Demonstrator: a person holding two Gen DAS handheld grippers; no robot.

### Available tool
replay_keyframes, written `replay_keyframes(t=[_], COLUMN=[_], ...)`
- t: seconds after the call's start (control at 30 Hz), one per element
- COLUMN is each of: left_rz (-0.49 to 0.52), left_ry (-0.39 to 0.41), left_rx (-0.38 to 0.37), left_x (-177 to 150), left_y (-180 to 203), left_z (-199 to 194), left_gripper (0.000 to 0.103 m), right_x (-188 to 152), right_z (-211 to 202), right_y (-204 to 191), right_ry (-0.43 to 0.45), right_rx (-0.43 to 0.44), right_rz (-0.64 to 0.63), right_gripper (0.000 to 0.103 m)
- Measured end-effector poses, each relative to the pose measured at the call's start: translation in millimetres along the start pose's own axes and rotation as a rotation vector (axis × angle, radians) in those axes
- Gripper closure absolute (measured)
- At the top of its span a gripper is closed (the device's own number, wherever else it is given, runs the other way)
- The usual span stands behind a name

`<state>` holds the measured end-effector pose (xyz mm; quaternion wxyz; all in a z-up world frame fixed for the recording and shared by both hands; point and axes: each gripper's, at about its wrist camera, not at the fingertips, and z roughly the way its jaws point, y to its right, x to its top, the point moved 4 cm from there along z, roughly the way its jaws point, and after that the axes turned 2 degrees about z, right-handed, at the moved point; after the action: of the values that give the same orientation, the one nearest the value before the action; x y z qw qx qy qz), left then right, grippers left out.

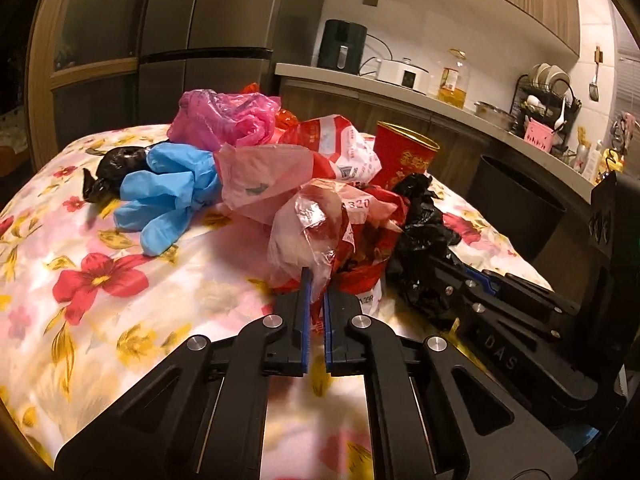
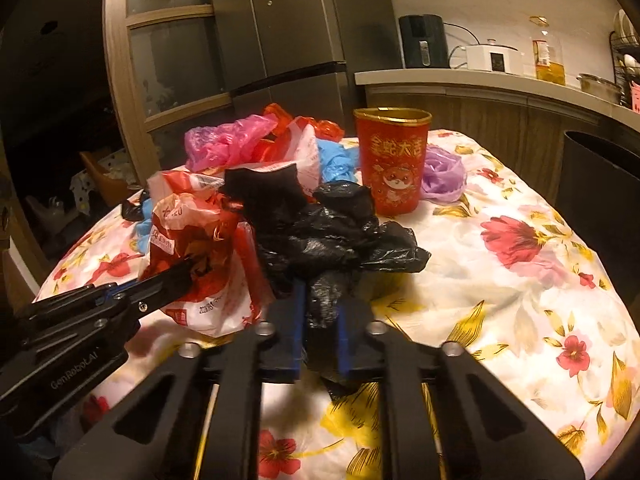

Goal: Collect trash
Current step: 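Lift both held bags and carry them over the black trash bin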

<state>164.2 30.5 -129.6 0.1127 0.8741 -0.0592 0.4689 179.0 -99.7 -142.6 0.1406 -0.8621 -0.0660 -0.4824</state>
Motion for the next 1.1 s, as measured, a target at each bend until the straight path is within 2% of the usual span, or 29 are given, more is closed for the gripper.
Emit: replay_keyframes(t=[0.33, 0.57, 0.8, 1.1], left_rz=[-0.048, -0.029, 0.022, 0.090], left_ry=[0.071, 0.135, 0.180, 0.234], left_rx=[-0.004, -0.029, -0.072, -0.168], left_x=[-3.4, 17.2, 51.8, 105.4], left_y=[11.6, 40.7, 82.5, 149.5], left_z=[-47.8, -67.7, -59.6, -27.2], left_gripper=[0.100, 0.100, 0.100, 0.100], right_x=[10.9, 22.2, 42.4, 85.6], right_z=[-61.4, -96.9, -122.7, -148.0], right_y=[20.2, 37.1, 64.1, 132.1], right_ry=[0.093, 0.155, 0.228, 0.358], right_rx=[-0.026, -0.067, -0.135, -0.313], right_rz=[0.018, 0.036, 0.058, 0.099], right_gripper=[0.098, 0.098, 0.098, 0.098])
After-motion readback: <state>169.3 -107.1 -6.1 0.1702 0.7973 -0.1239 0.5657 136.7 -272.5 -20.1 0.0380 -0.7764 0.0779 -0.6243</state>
